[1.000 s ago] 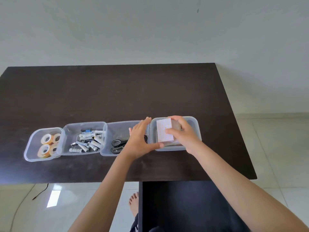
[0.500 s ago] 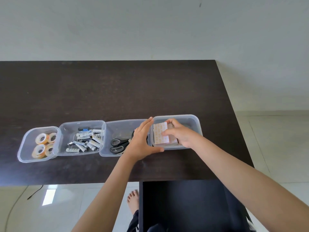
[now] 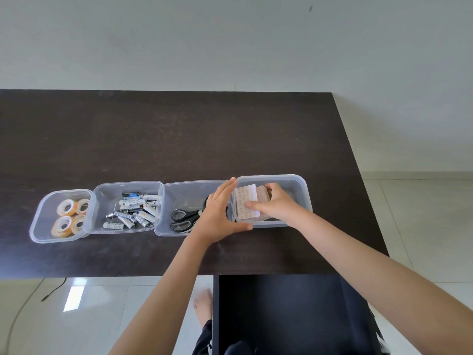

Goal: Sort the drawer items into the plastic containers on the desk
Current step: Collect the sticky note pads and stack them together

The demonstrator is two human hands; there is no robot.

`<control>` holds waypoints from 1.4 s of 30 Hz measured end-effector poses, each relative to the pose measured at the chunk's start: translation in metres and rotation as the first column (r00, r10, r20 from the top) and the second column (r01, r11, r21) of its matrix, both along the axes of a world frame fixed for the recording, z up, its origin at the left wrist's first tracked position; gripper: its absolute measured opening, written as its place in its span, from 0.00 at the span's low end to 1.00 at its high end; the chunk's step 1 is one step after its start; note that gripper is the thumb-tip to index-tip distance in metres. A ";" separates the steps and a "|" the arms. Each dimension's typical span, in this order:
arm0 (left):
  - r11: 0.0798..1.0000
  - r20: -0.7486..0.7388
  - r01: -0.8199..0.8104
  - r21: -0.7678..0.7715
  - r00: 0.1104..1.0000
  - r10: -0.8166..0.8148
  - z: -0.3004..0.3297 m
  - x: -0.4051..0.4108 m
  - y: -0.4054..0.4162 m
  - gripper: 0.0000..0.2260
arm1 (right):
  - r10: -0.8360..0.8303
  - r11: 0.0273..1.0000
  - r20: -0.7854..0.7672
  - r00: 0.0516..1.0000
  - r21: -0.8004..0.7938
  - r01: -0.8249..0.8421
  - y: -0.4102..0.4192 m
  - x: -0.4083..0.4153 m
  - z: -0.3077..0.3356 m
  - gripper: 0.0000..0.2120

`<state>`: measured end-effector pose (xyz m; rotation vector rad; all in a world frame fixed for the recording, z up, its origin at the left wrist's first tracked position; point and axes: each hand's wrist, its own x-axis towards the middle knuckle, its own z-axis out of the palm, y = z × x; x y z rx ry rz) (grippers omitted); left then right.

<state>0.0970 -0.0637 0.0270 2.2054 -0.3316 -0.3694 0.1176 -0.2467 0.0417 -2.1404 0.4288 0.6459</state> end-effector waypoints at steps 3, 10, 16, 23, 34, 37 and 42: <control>1.000 -0.005 0.002 0.007 1.000 -0.002 -0.001 0.000 0.000 0.48 | 0.084 0.996 0.009 0.996 -0.025 -0.084 -0.012 -0.001 0.000 0.37; 1.000 -0.021 0.002 0.027 1.000 -0.002 0.000 0.001 -0.001 0.48 | 0.202 0.978 -0.087 0.975 -0.042 -0.207 -0.033 0.004 0.004 0.29; 0.999 -0.030 0.003 0.035 1.000 -0.002 0.001 0.001 -0.002 0.48 | 0.219 0.976 -0.064 0.974 0.009 -0.219 -0.026 0.001 0.000 0.25; 0.999 -0.001 0.014 0.031 1.000 -0.014 0.001 0.001 -0.003 0.47 | 0.204 0.975 0.016 0.979 0.083 -0.205 -0.029 -0.005 0.003 0.24; 0.999 0.000 0.014 0.045 1.000 -0.014 -0.001 0.002 -0.002 0.46 | 0.287 0.956 0.014 0.958 0.054 -0.288 -0.029 -0.004 -0.001 0.27; 0.999 -0.001 0.012 0.050 1.000 -0.012 -0.003 0.001 -0.001 0.46 | 0.224 0.974 0.096 0.970 -0.045 -0.221 -0.025 -0.007 -0.003 0.34; 0.999 0.020 0.013 0.042 1.000 -0.013 -0.002 0.001 -0.001 0.46 | 0.116 0.993 0.220 0.969 -0.054 -0.107 -0.017 -0.012 0.002 0.30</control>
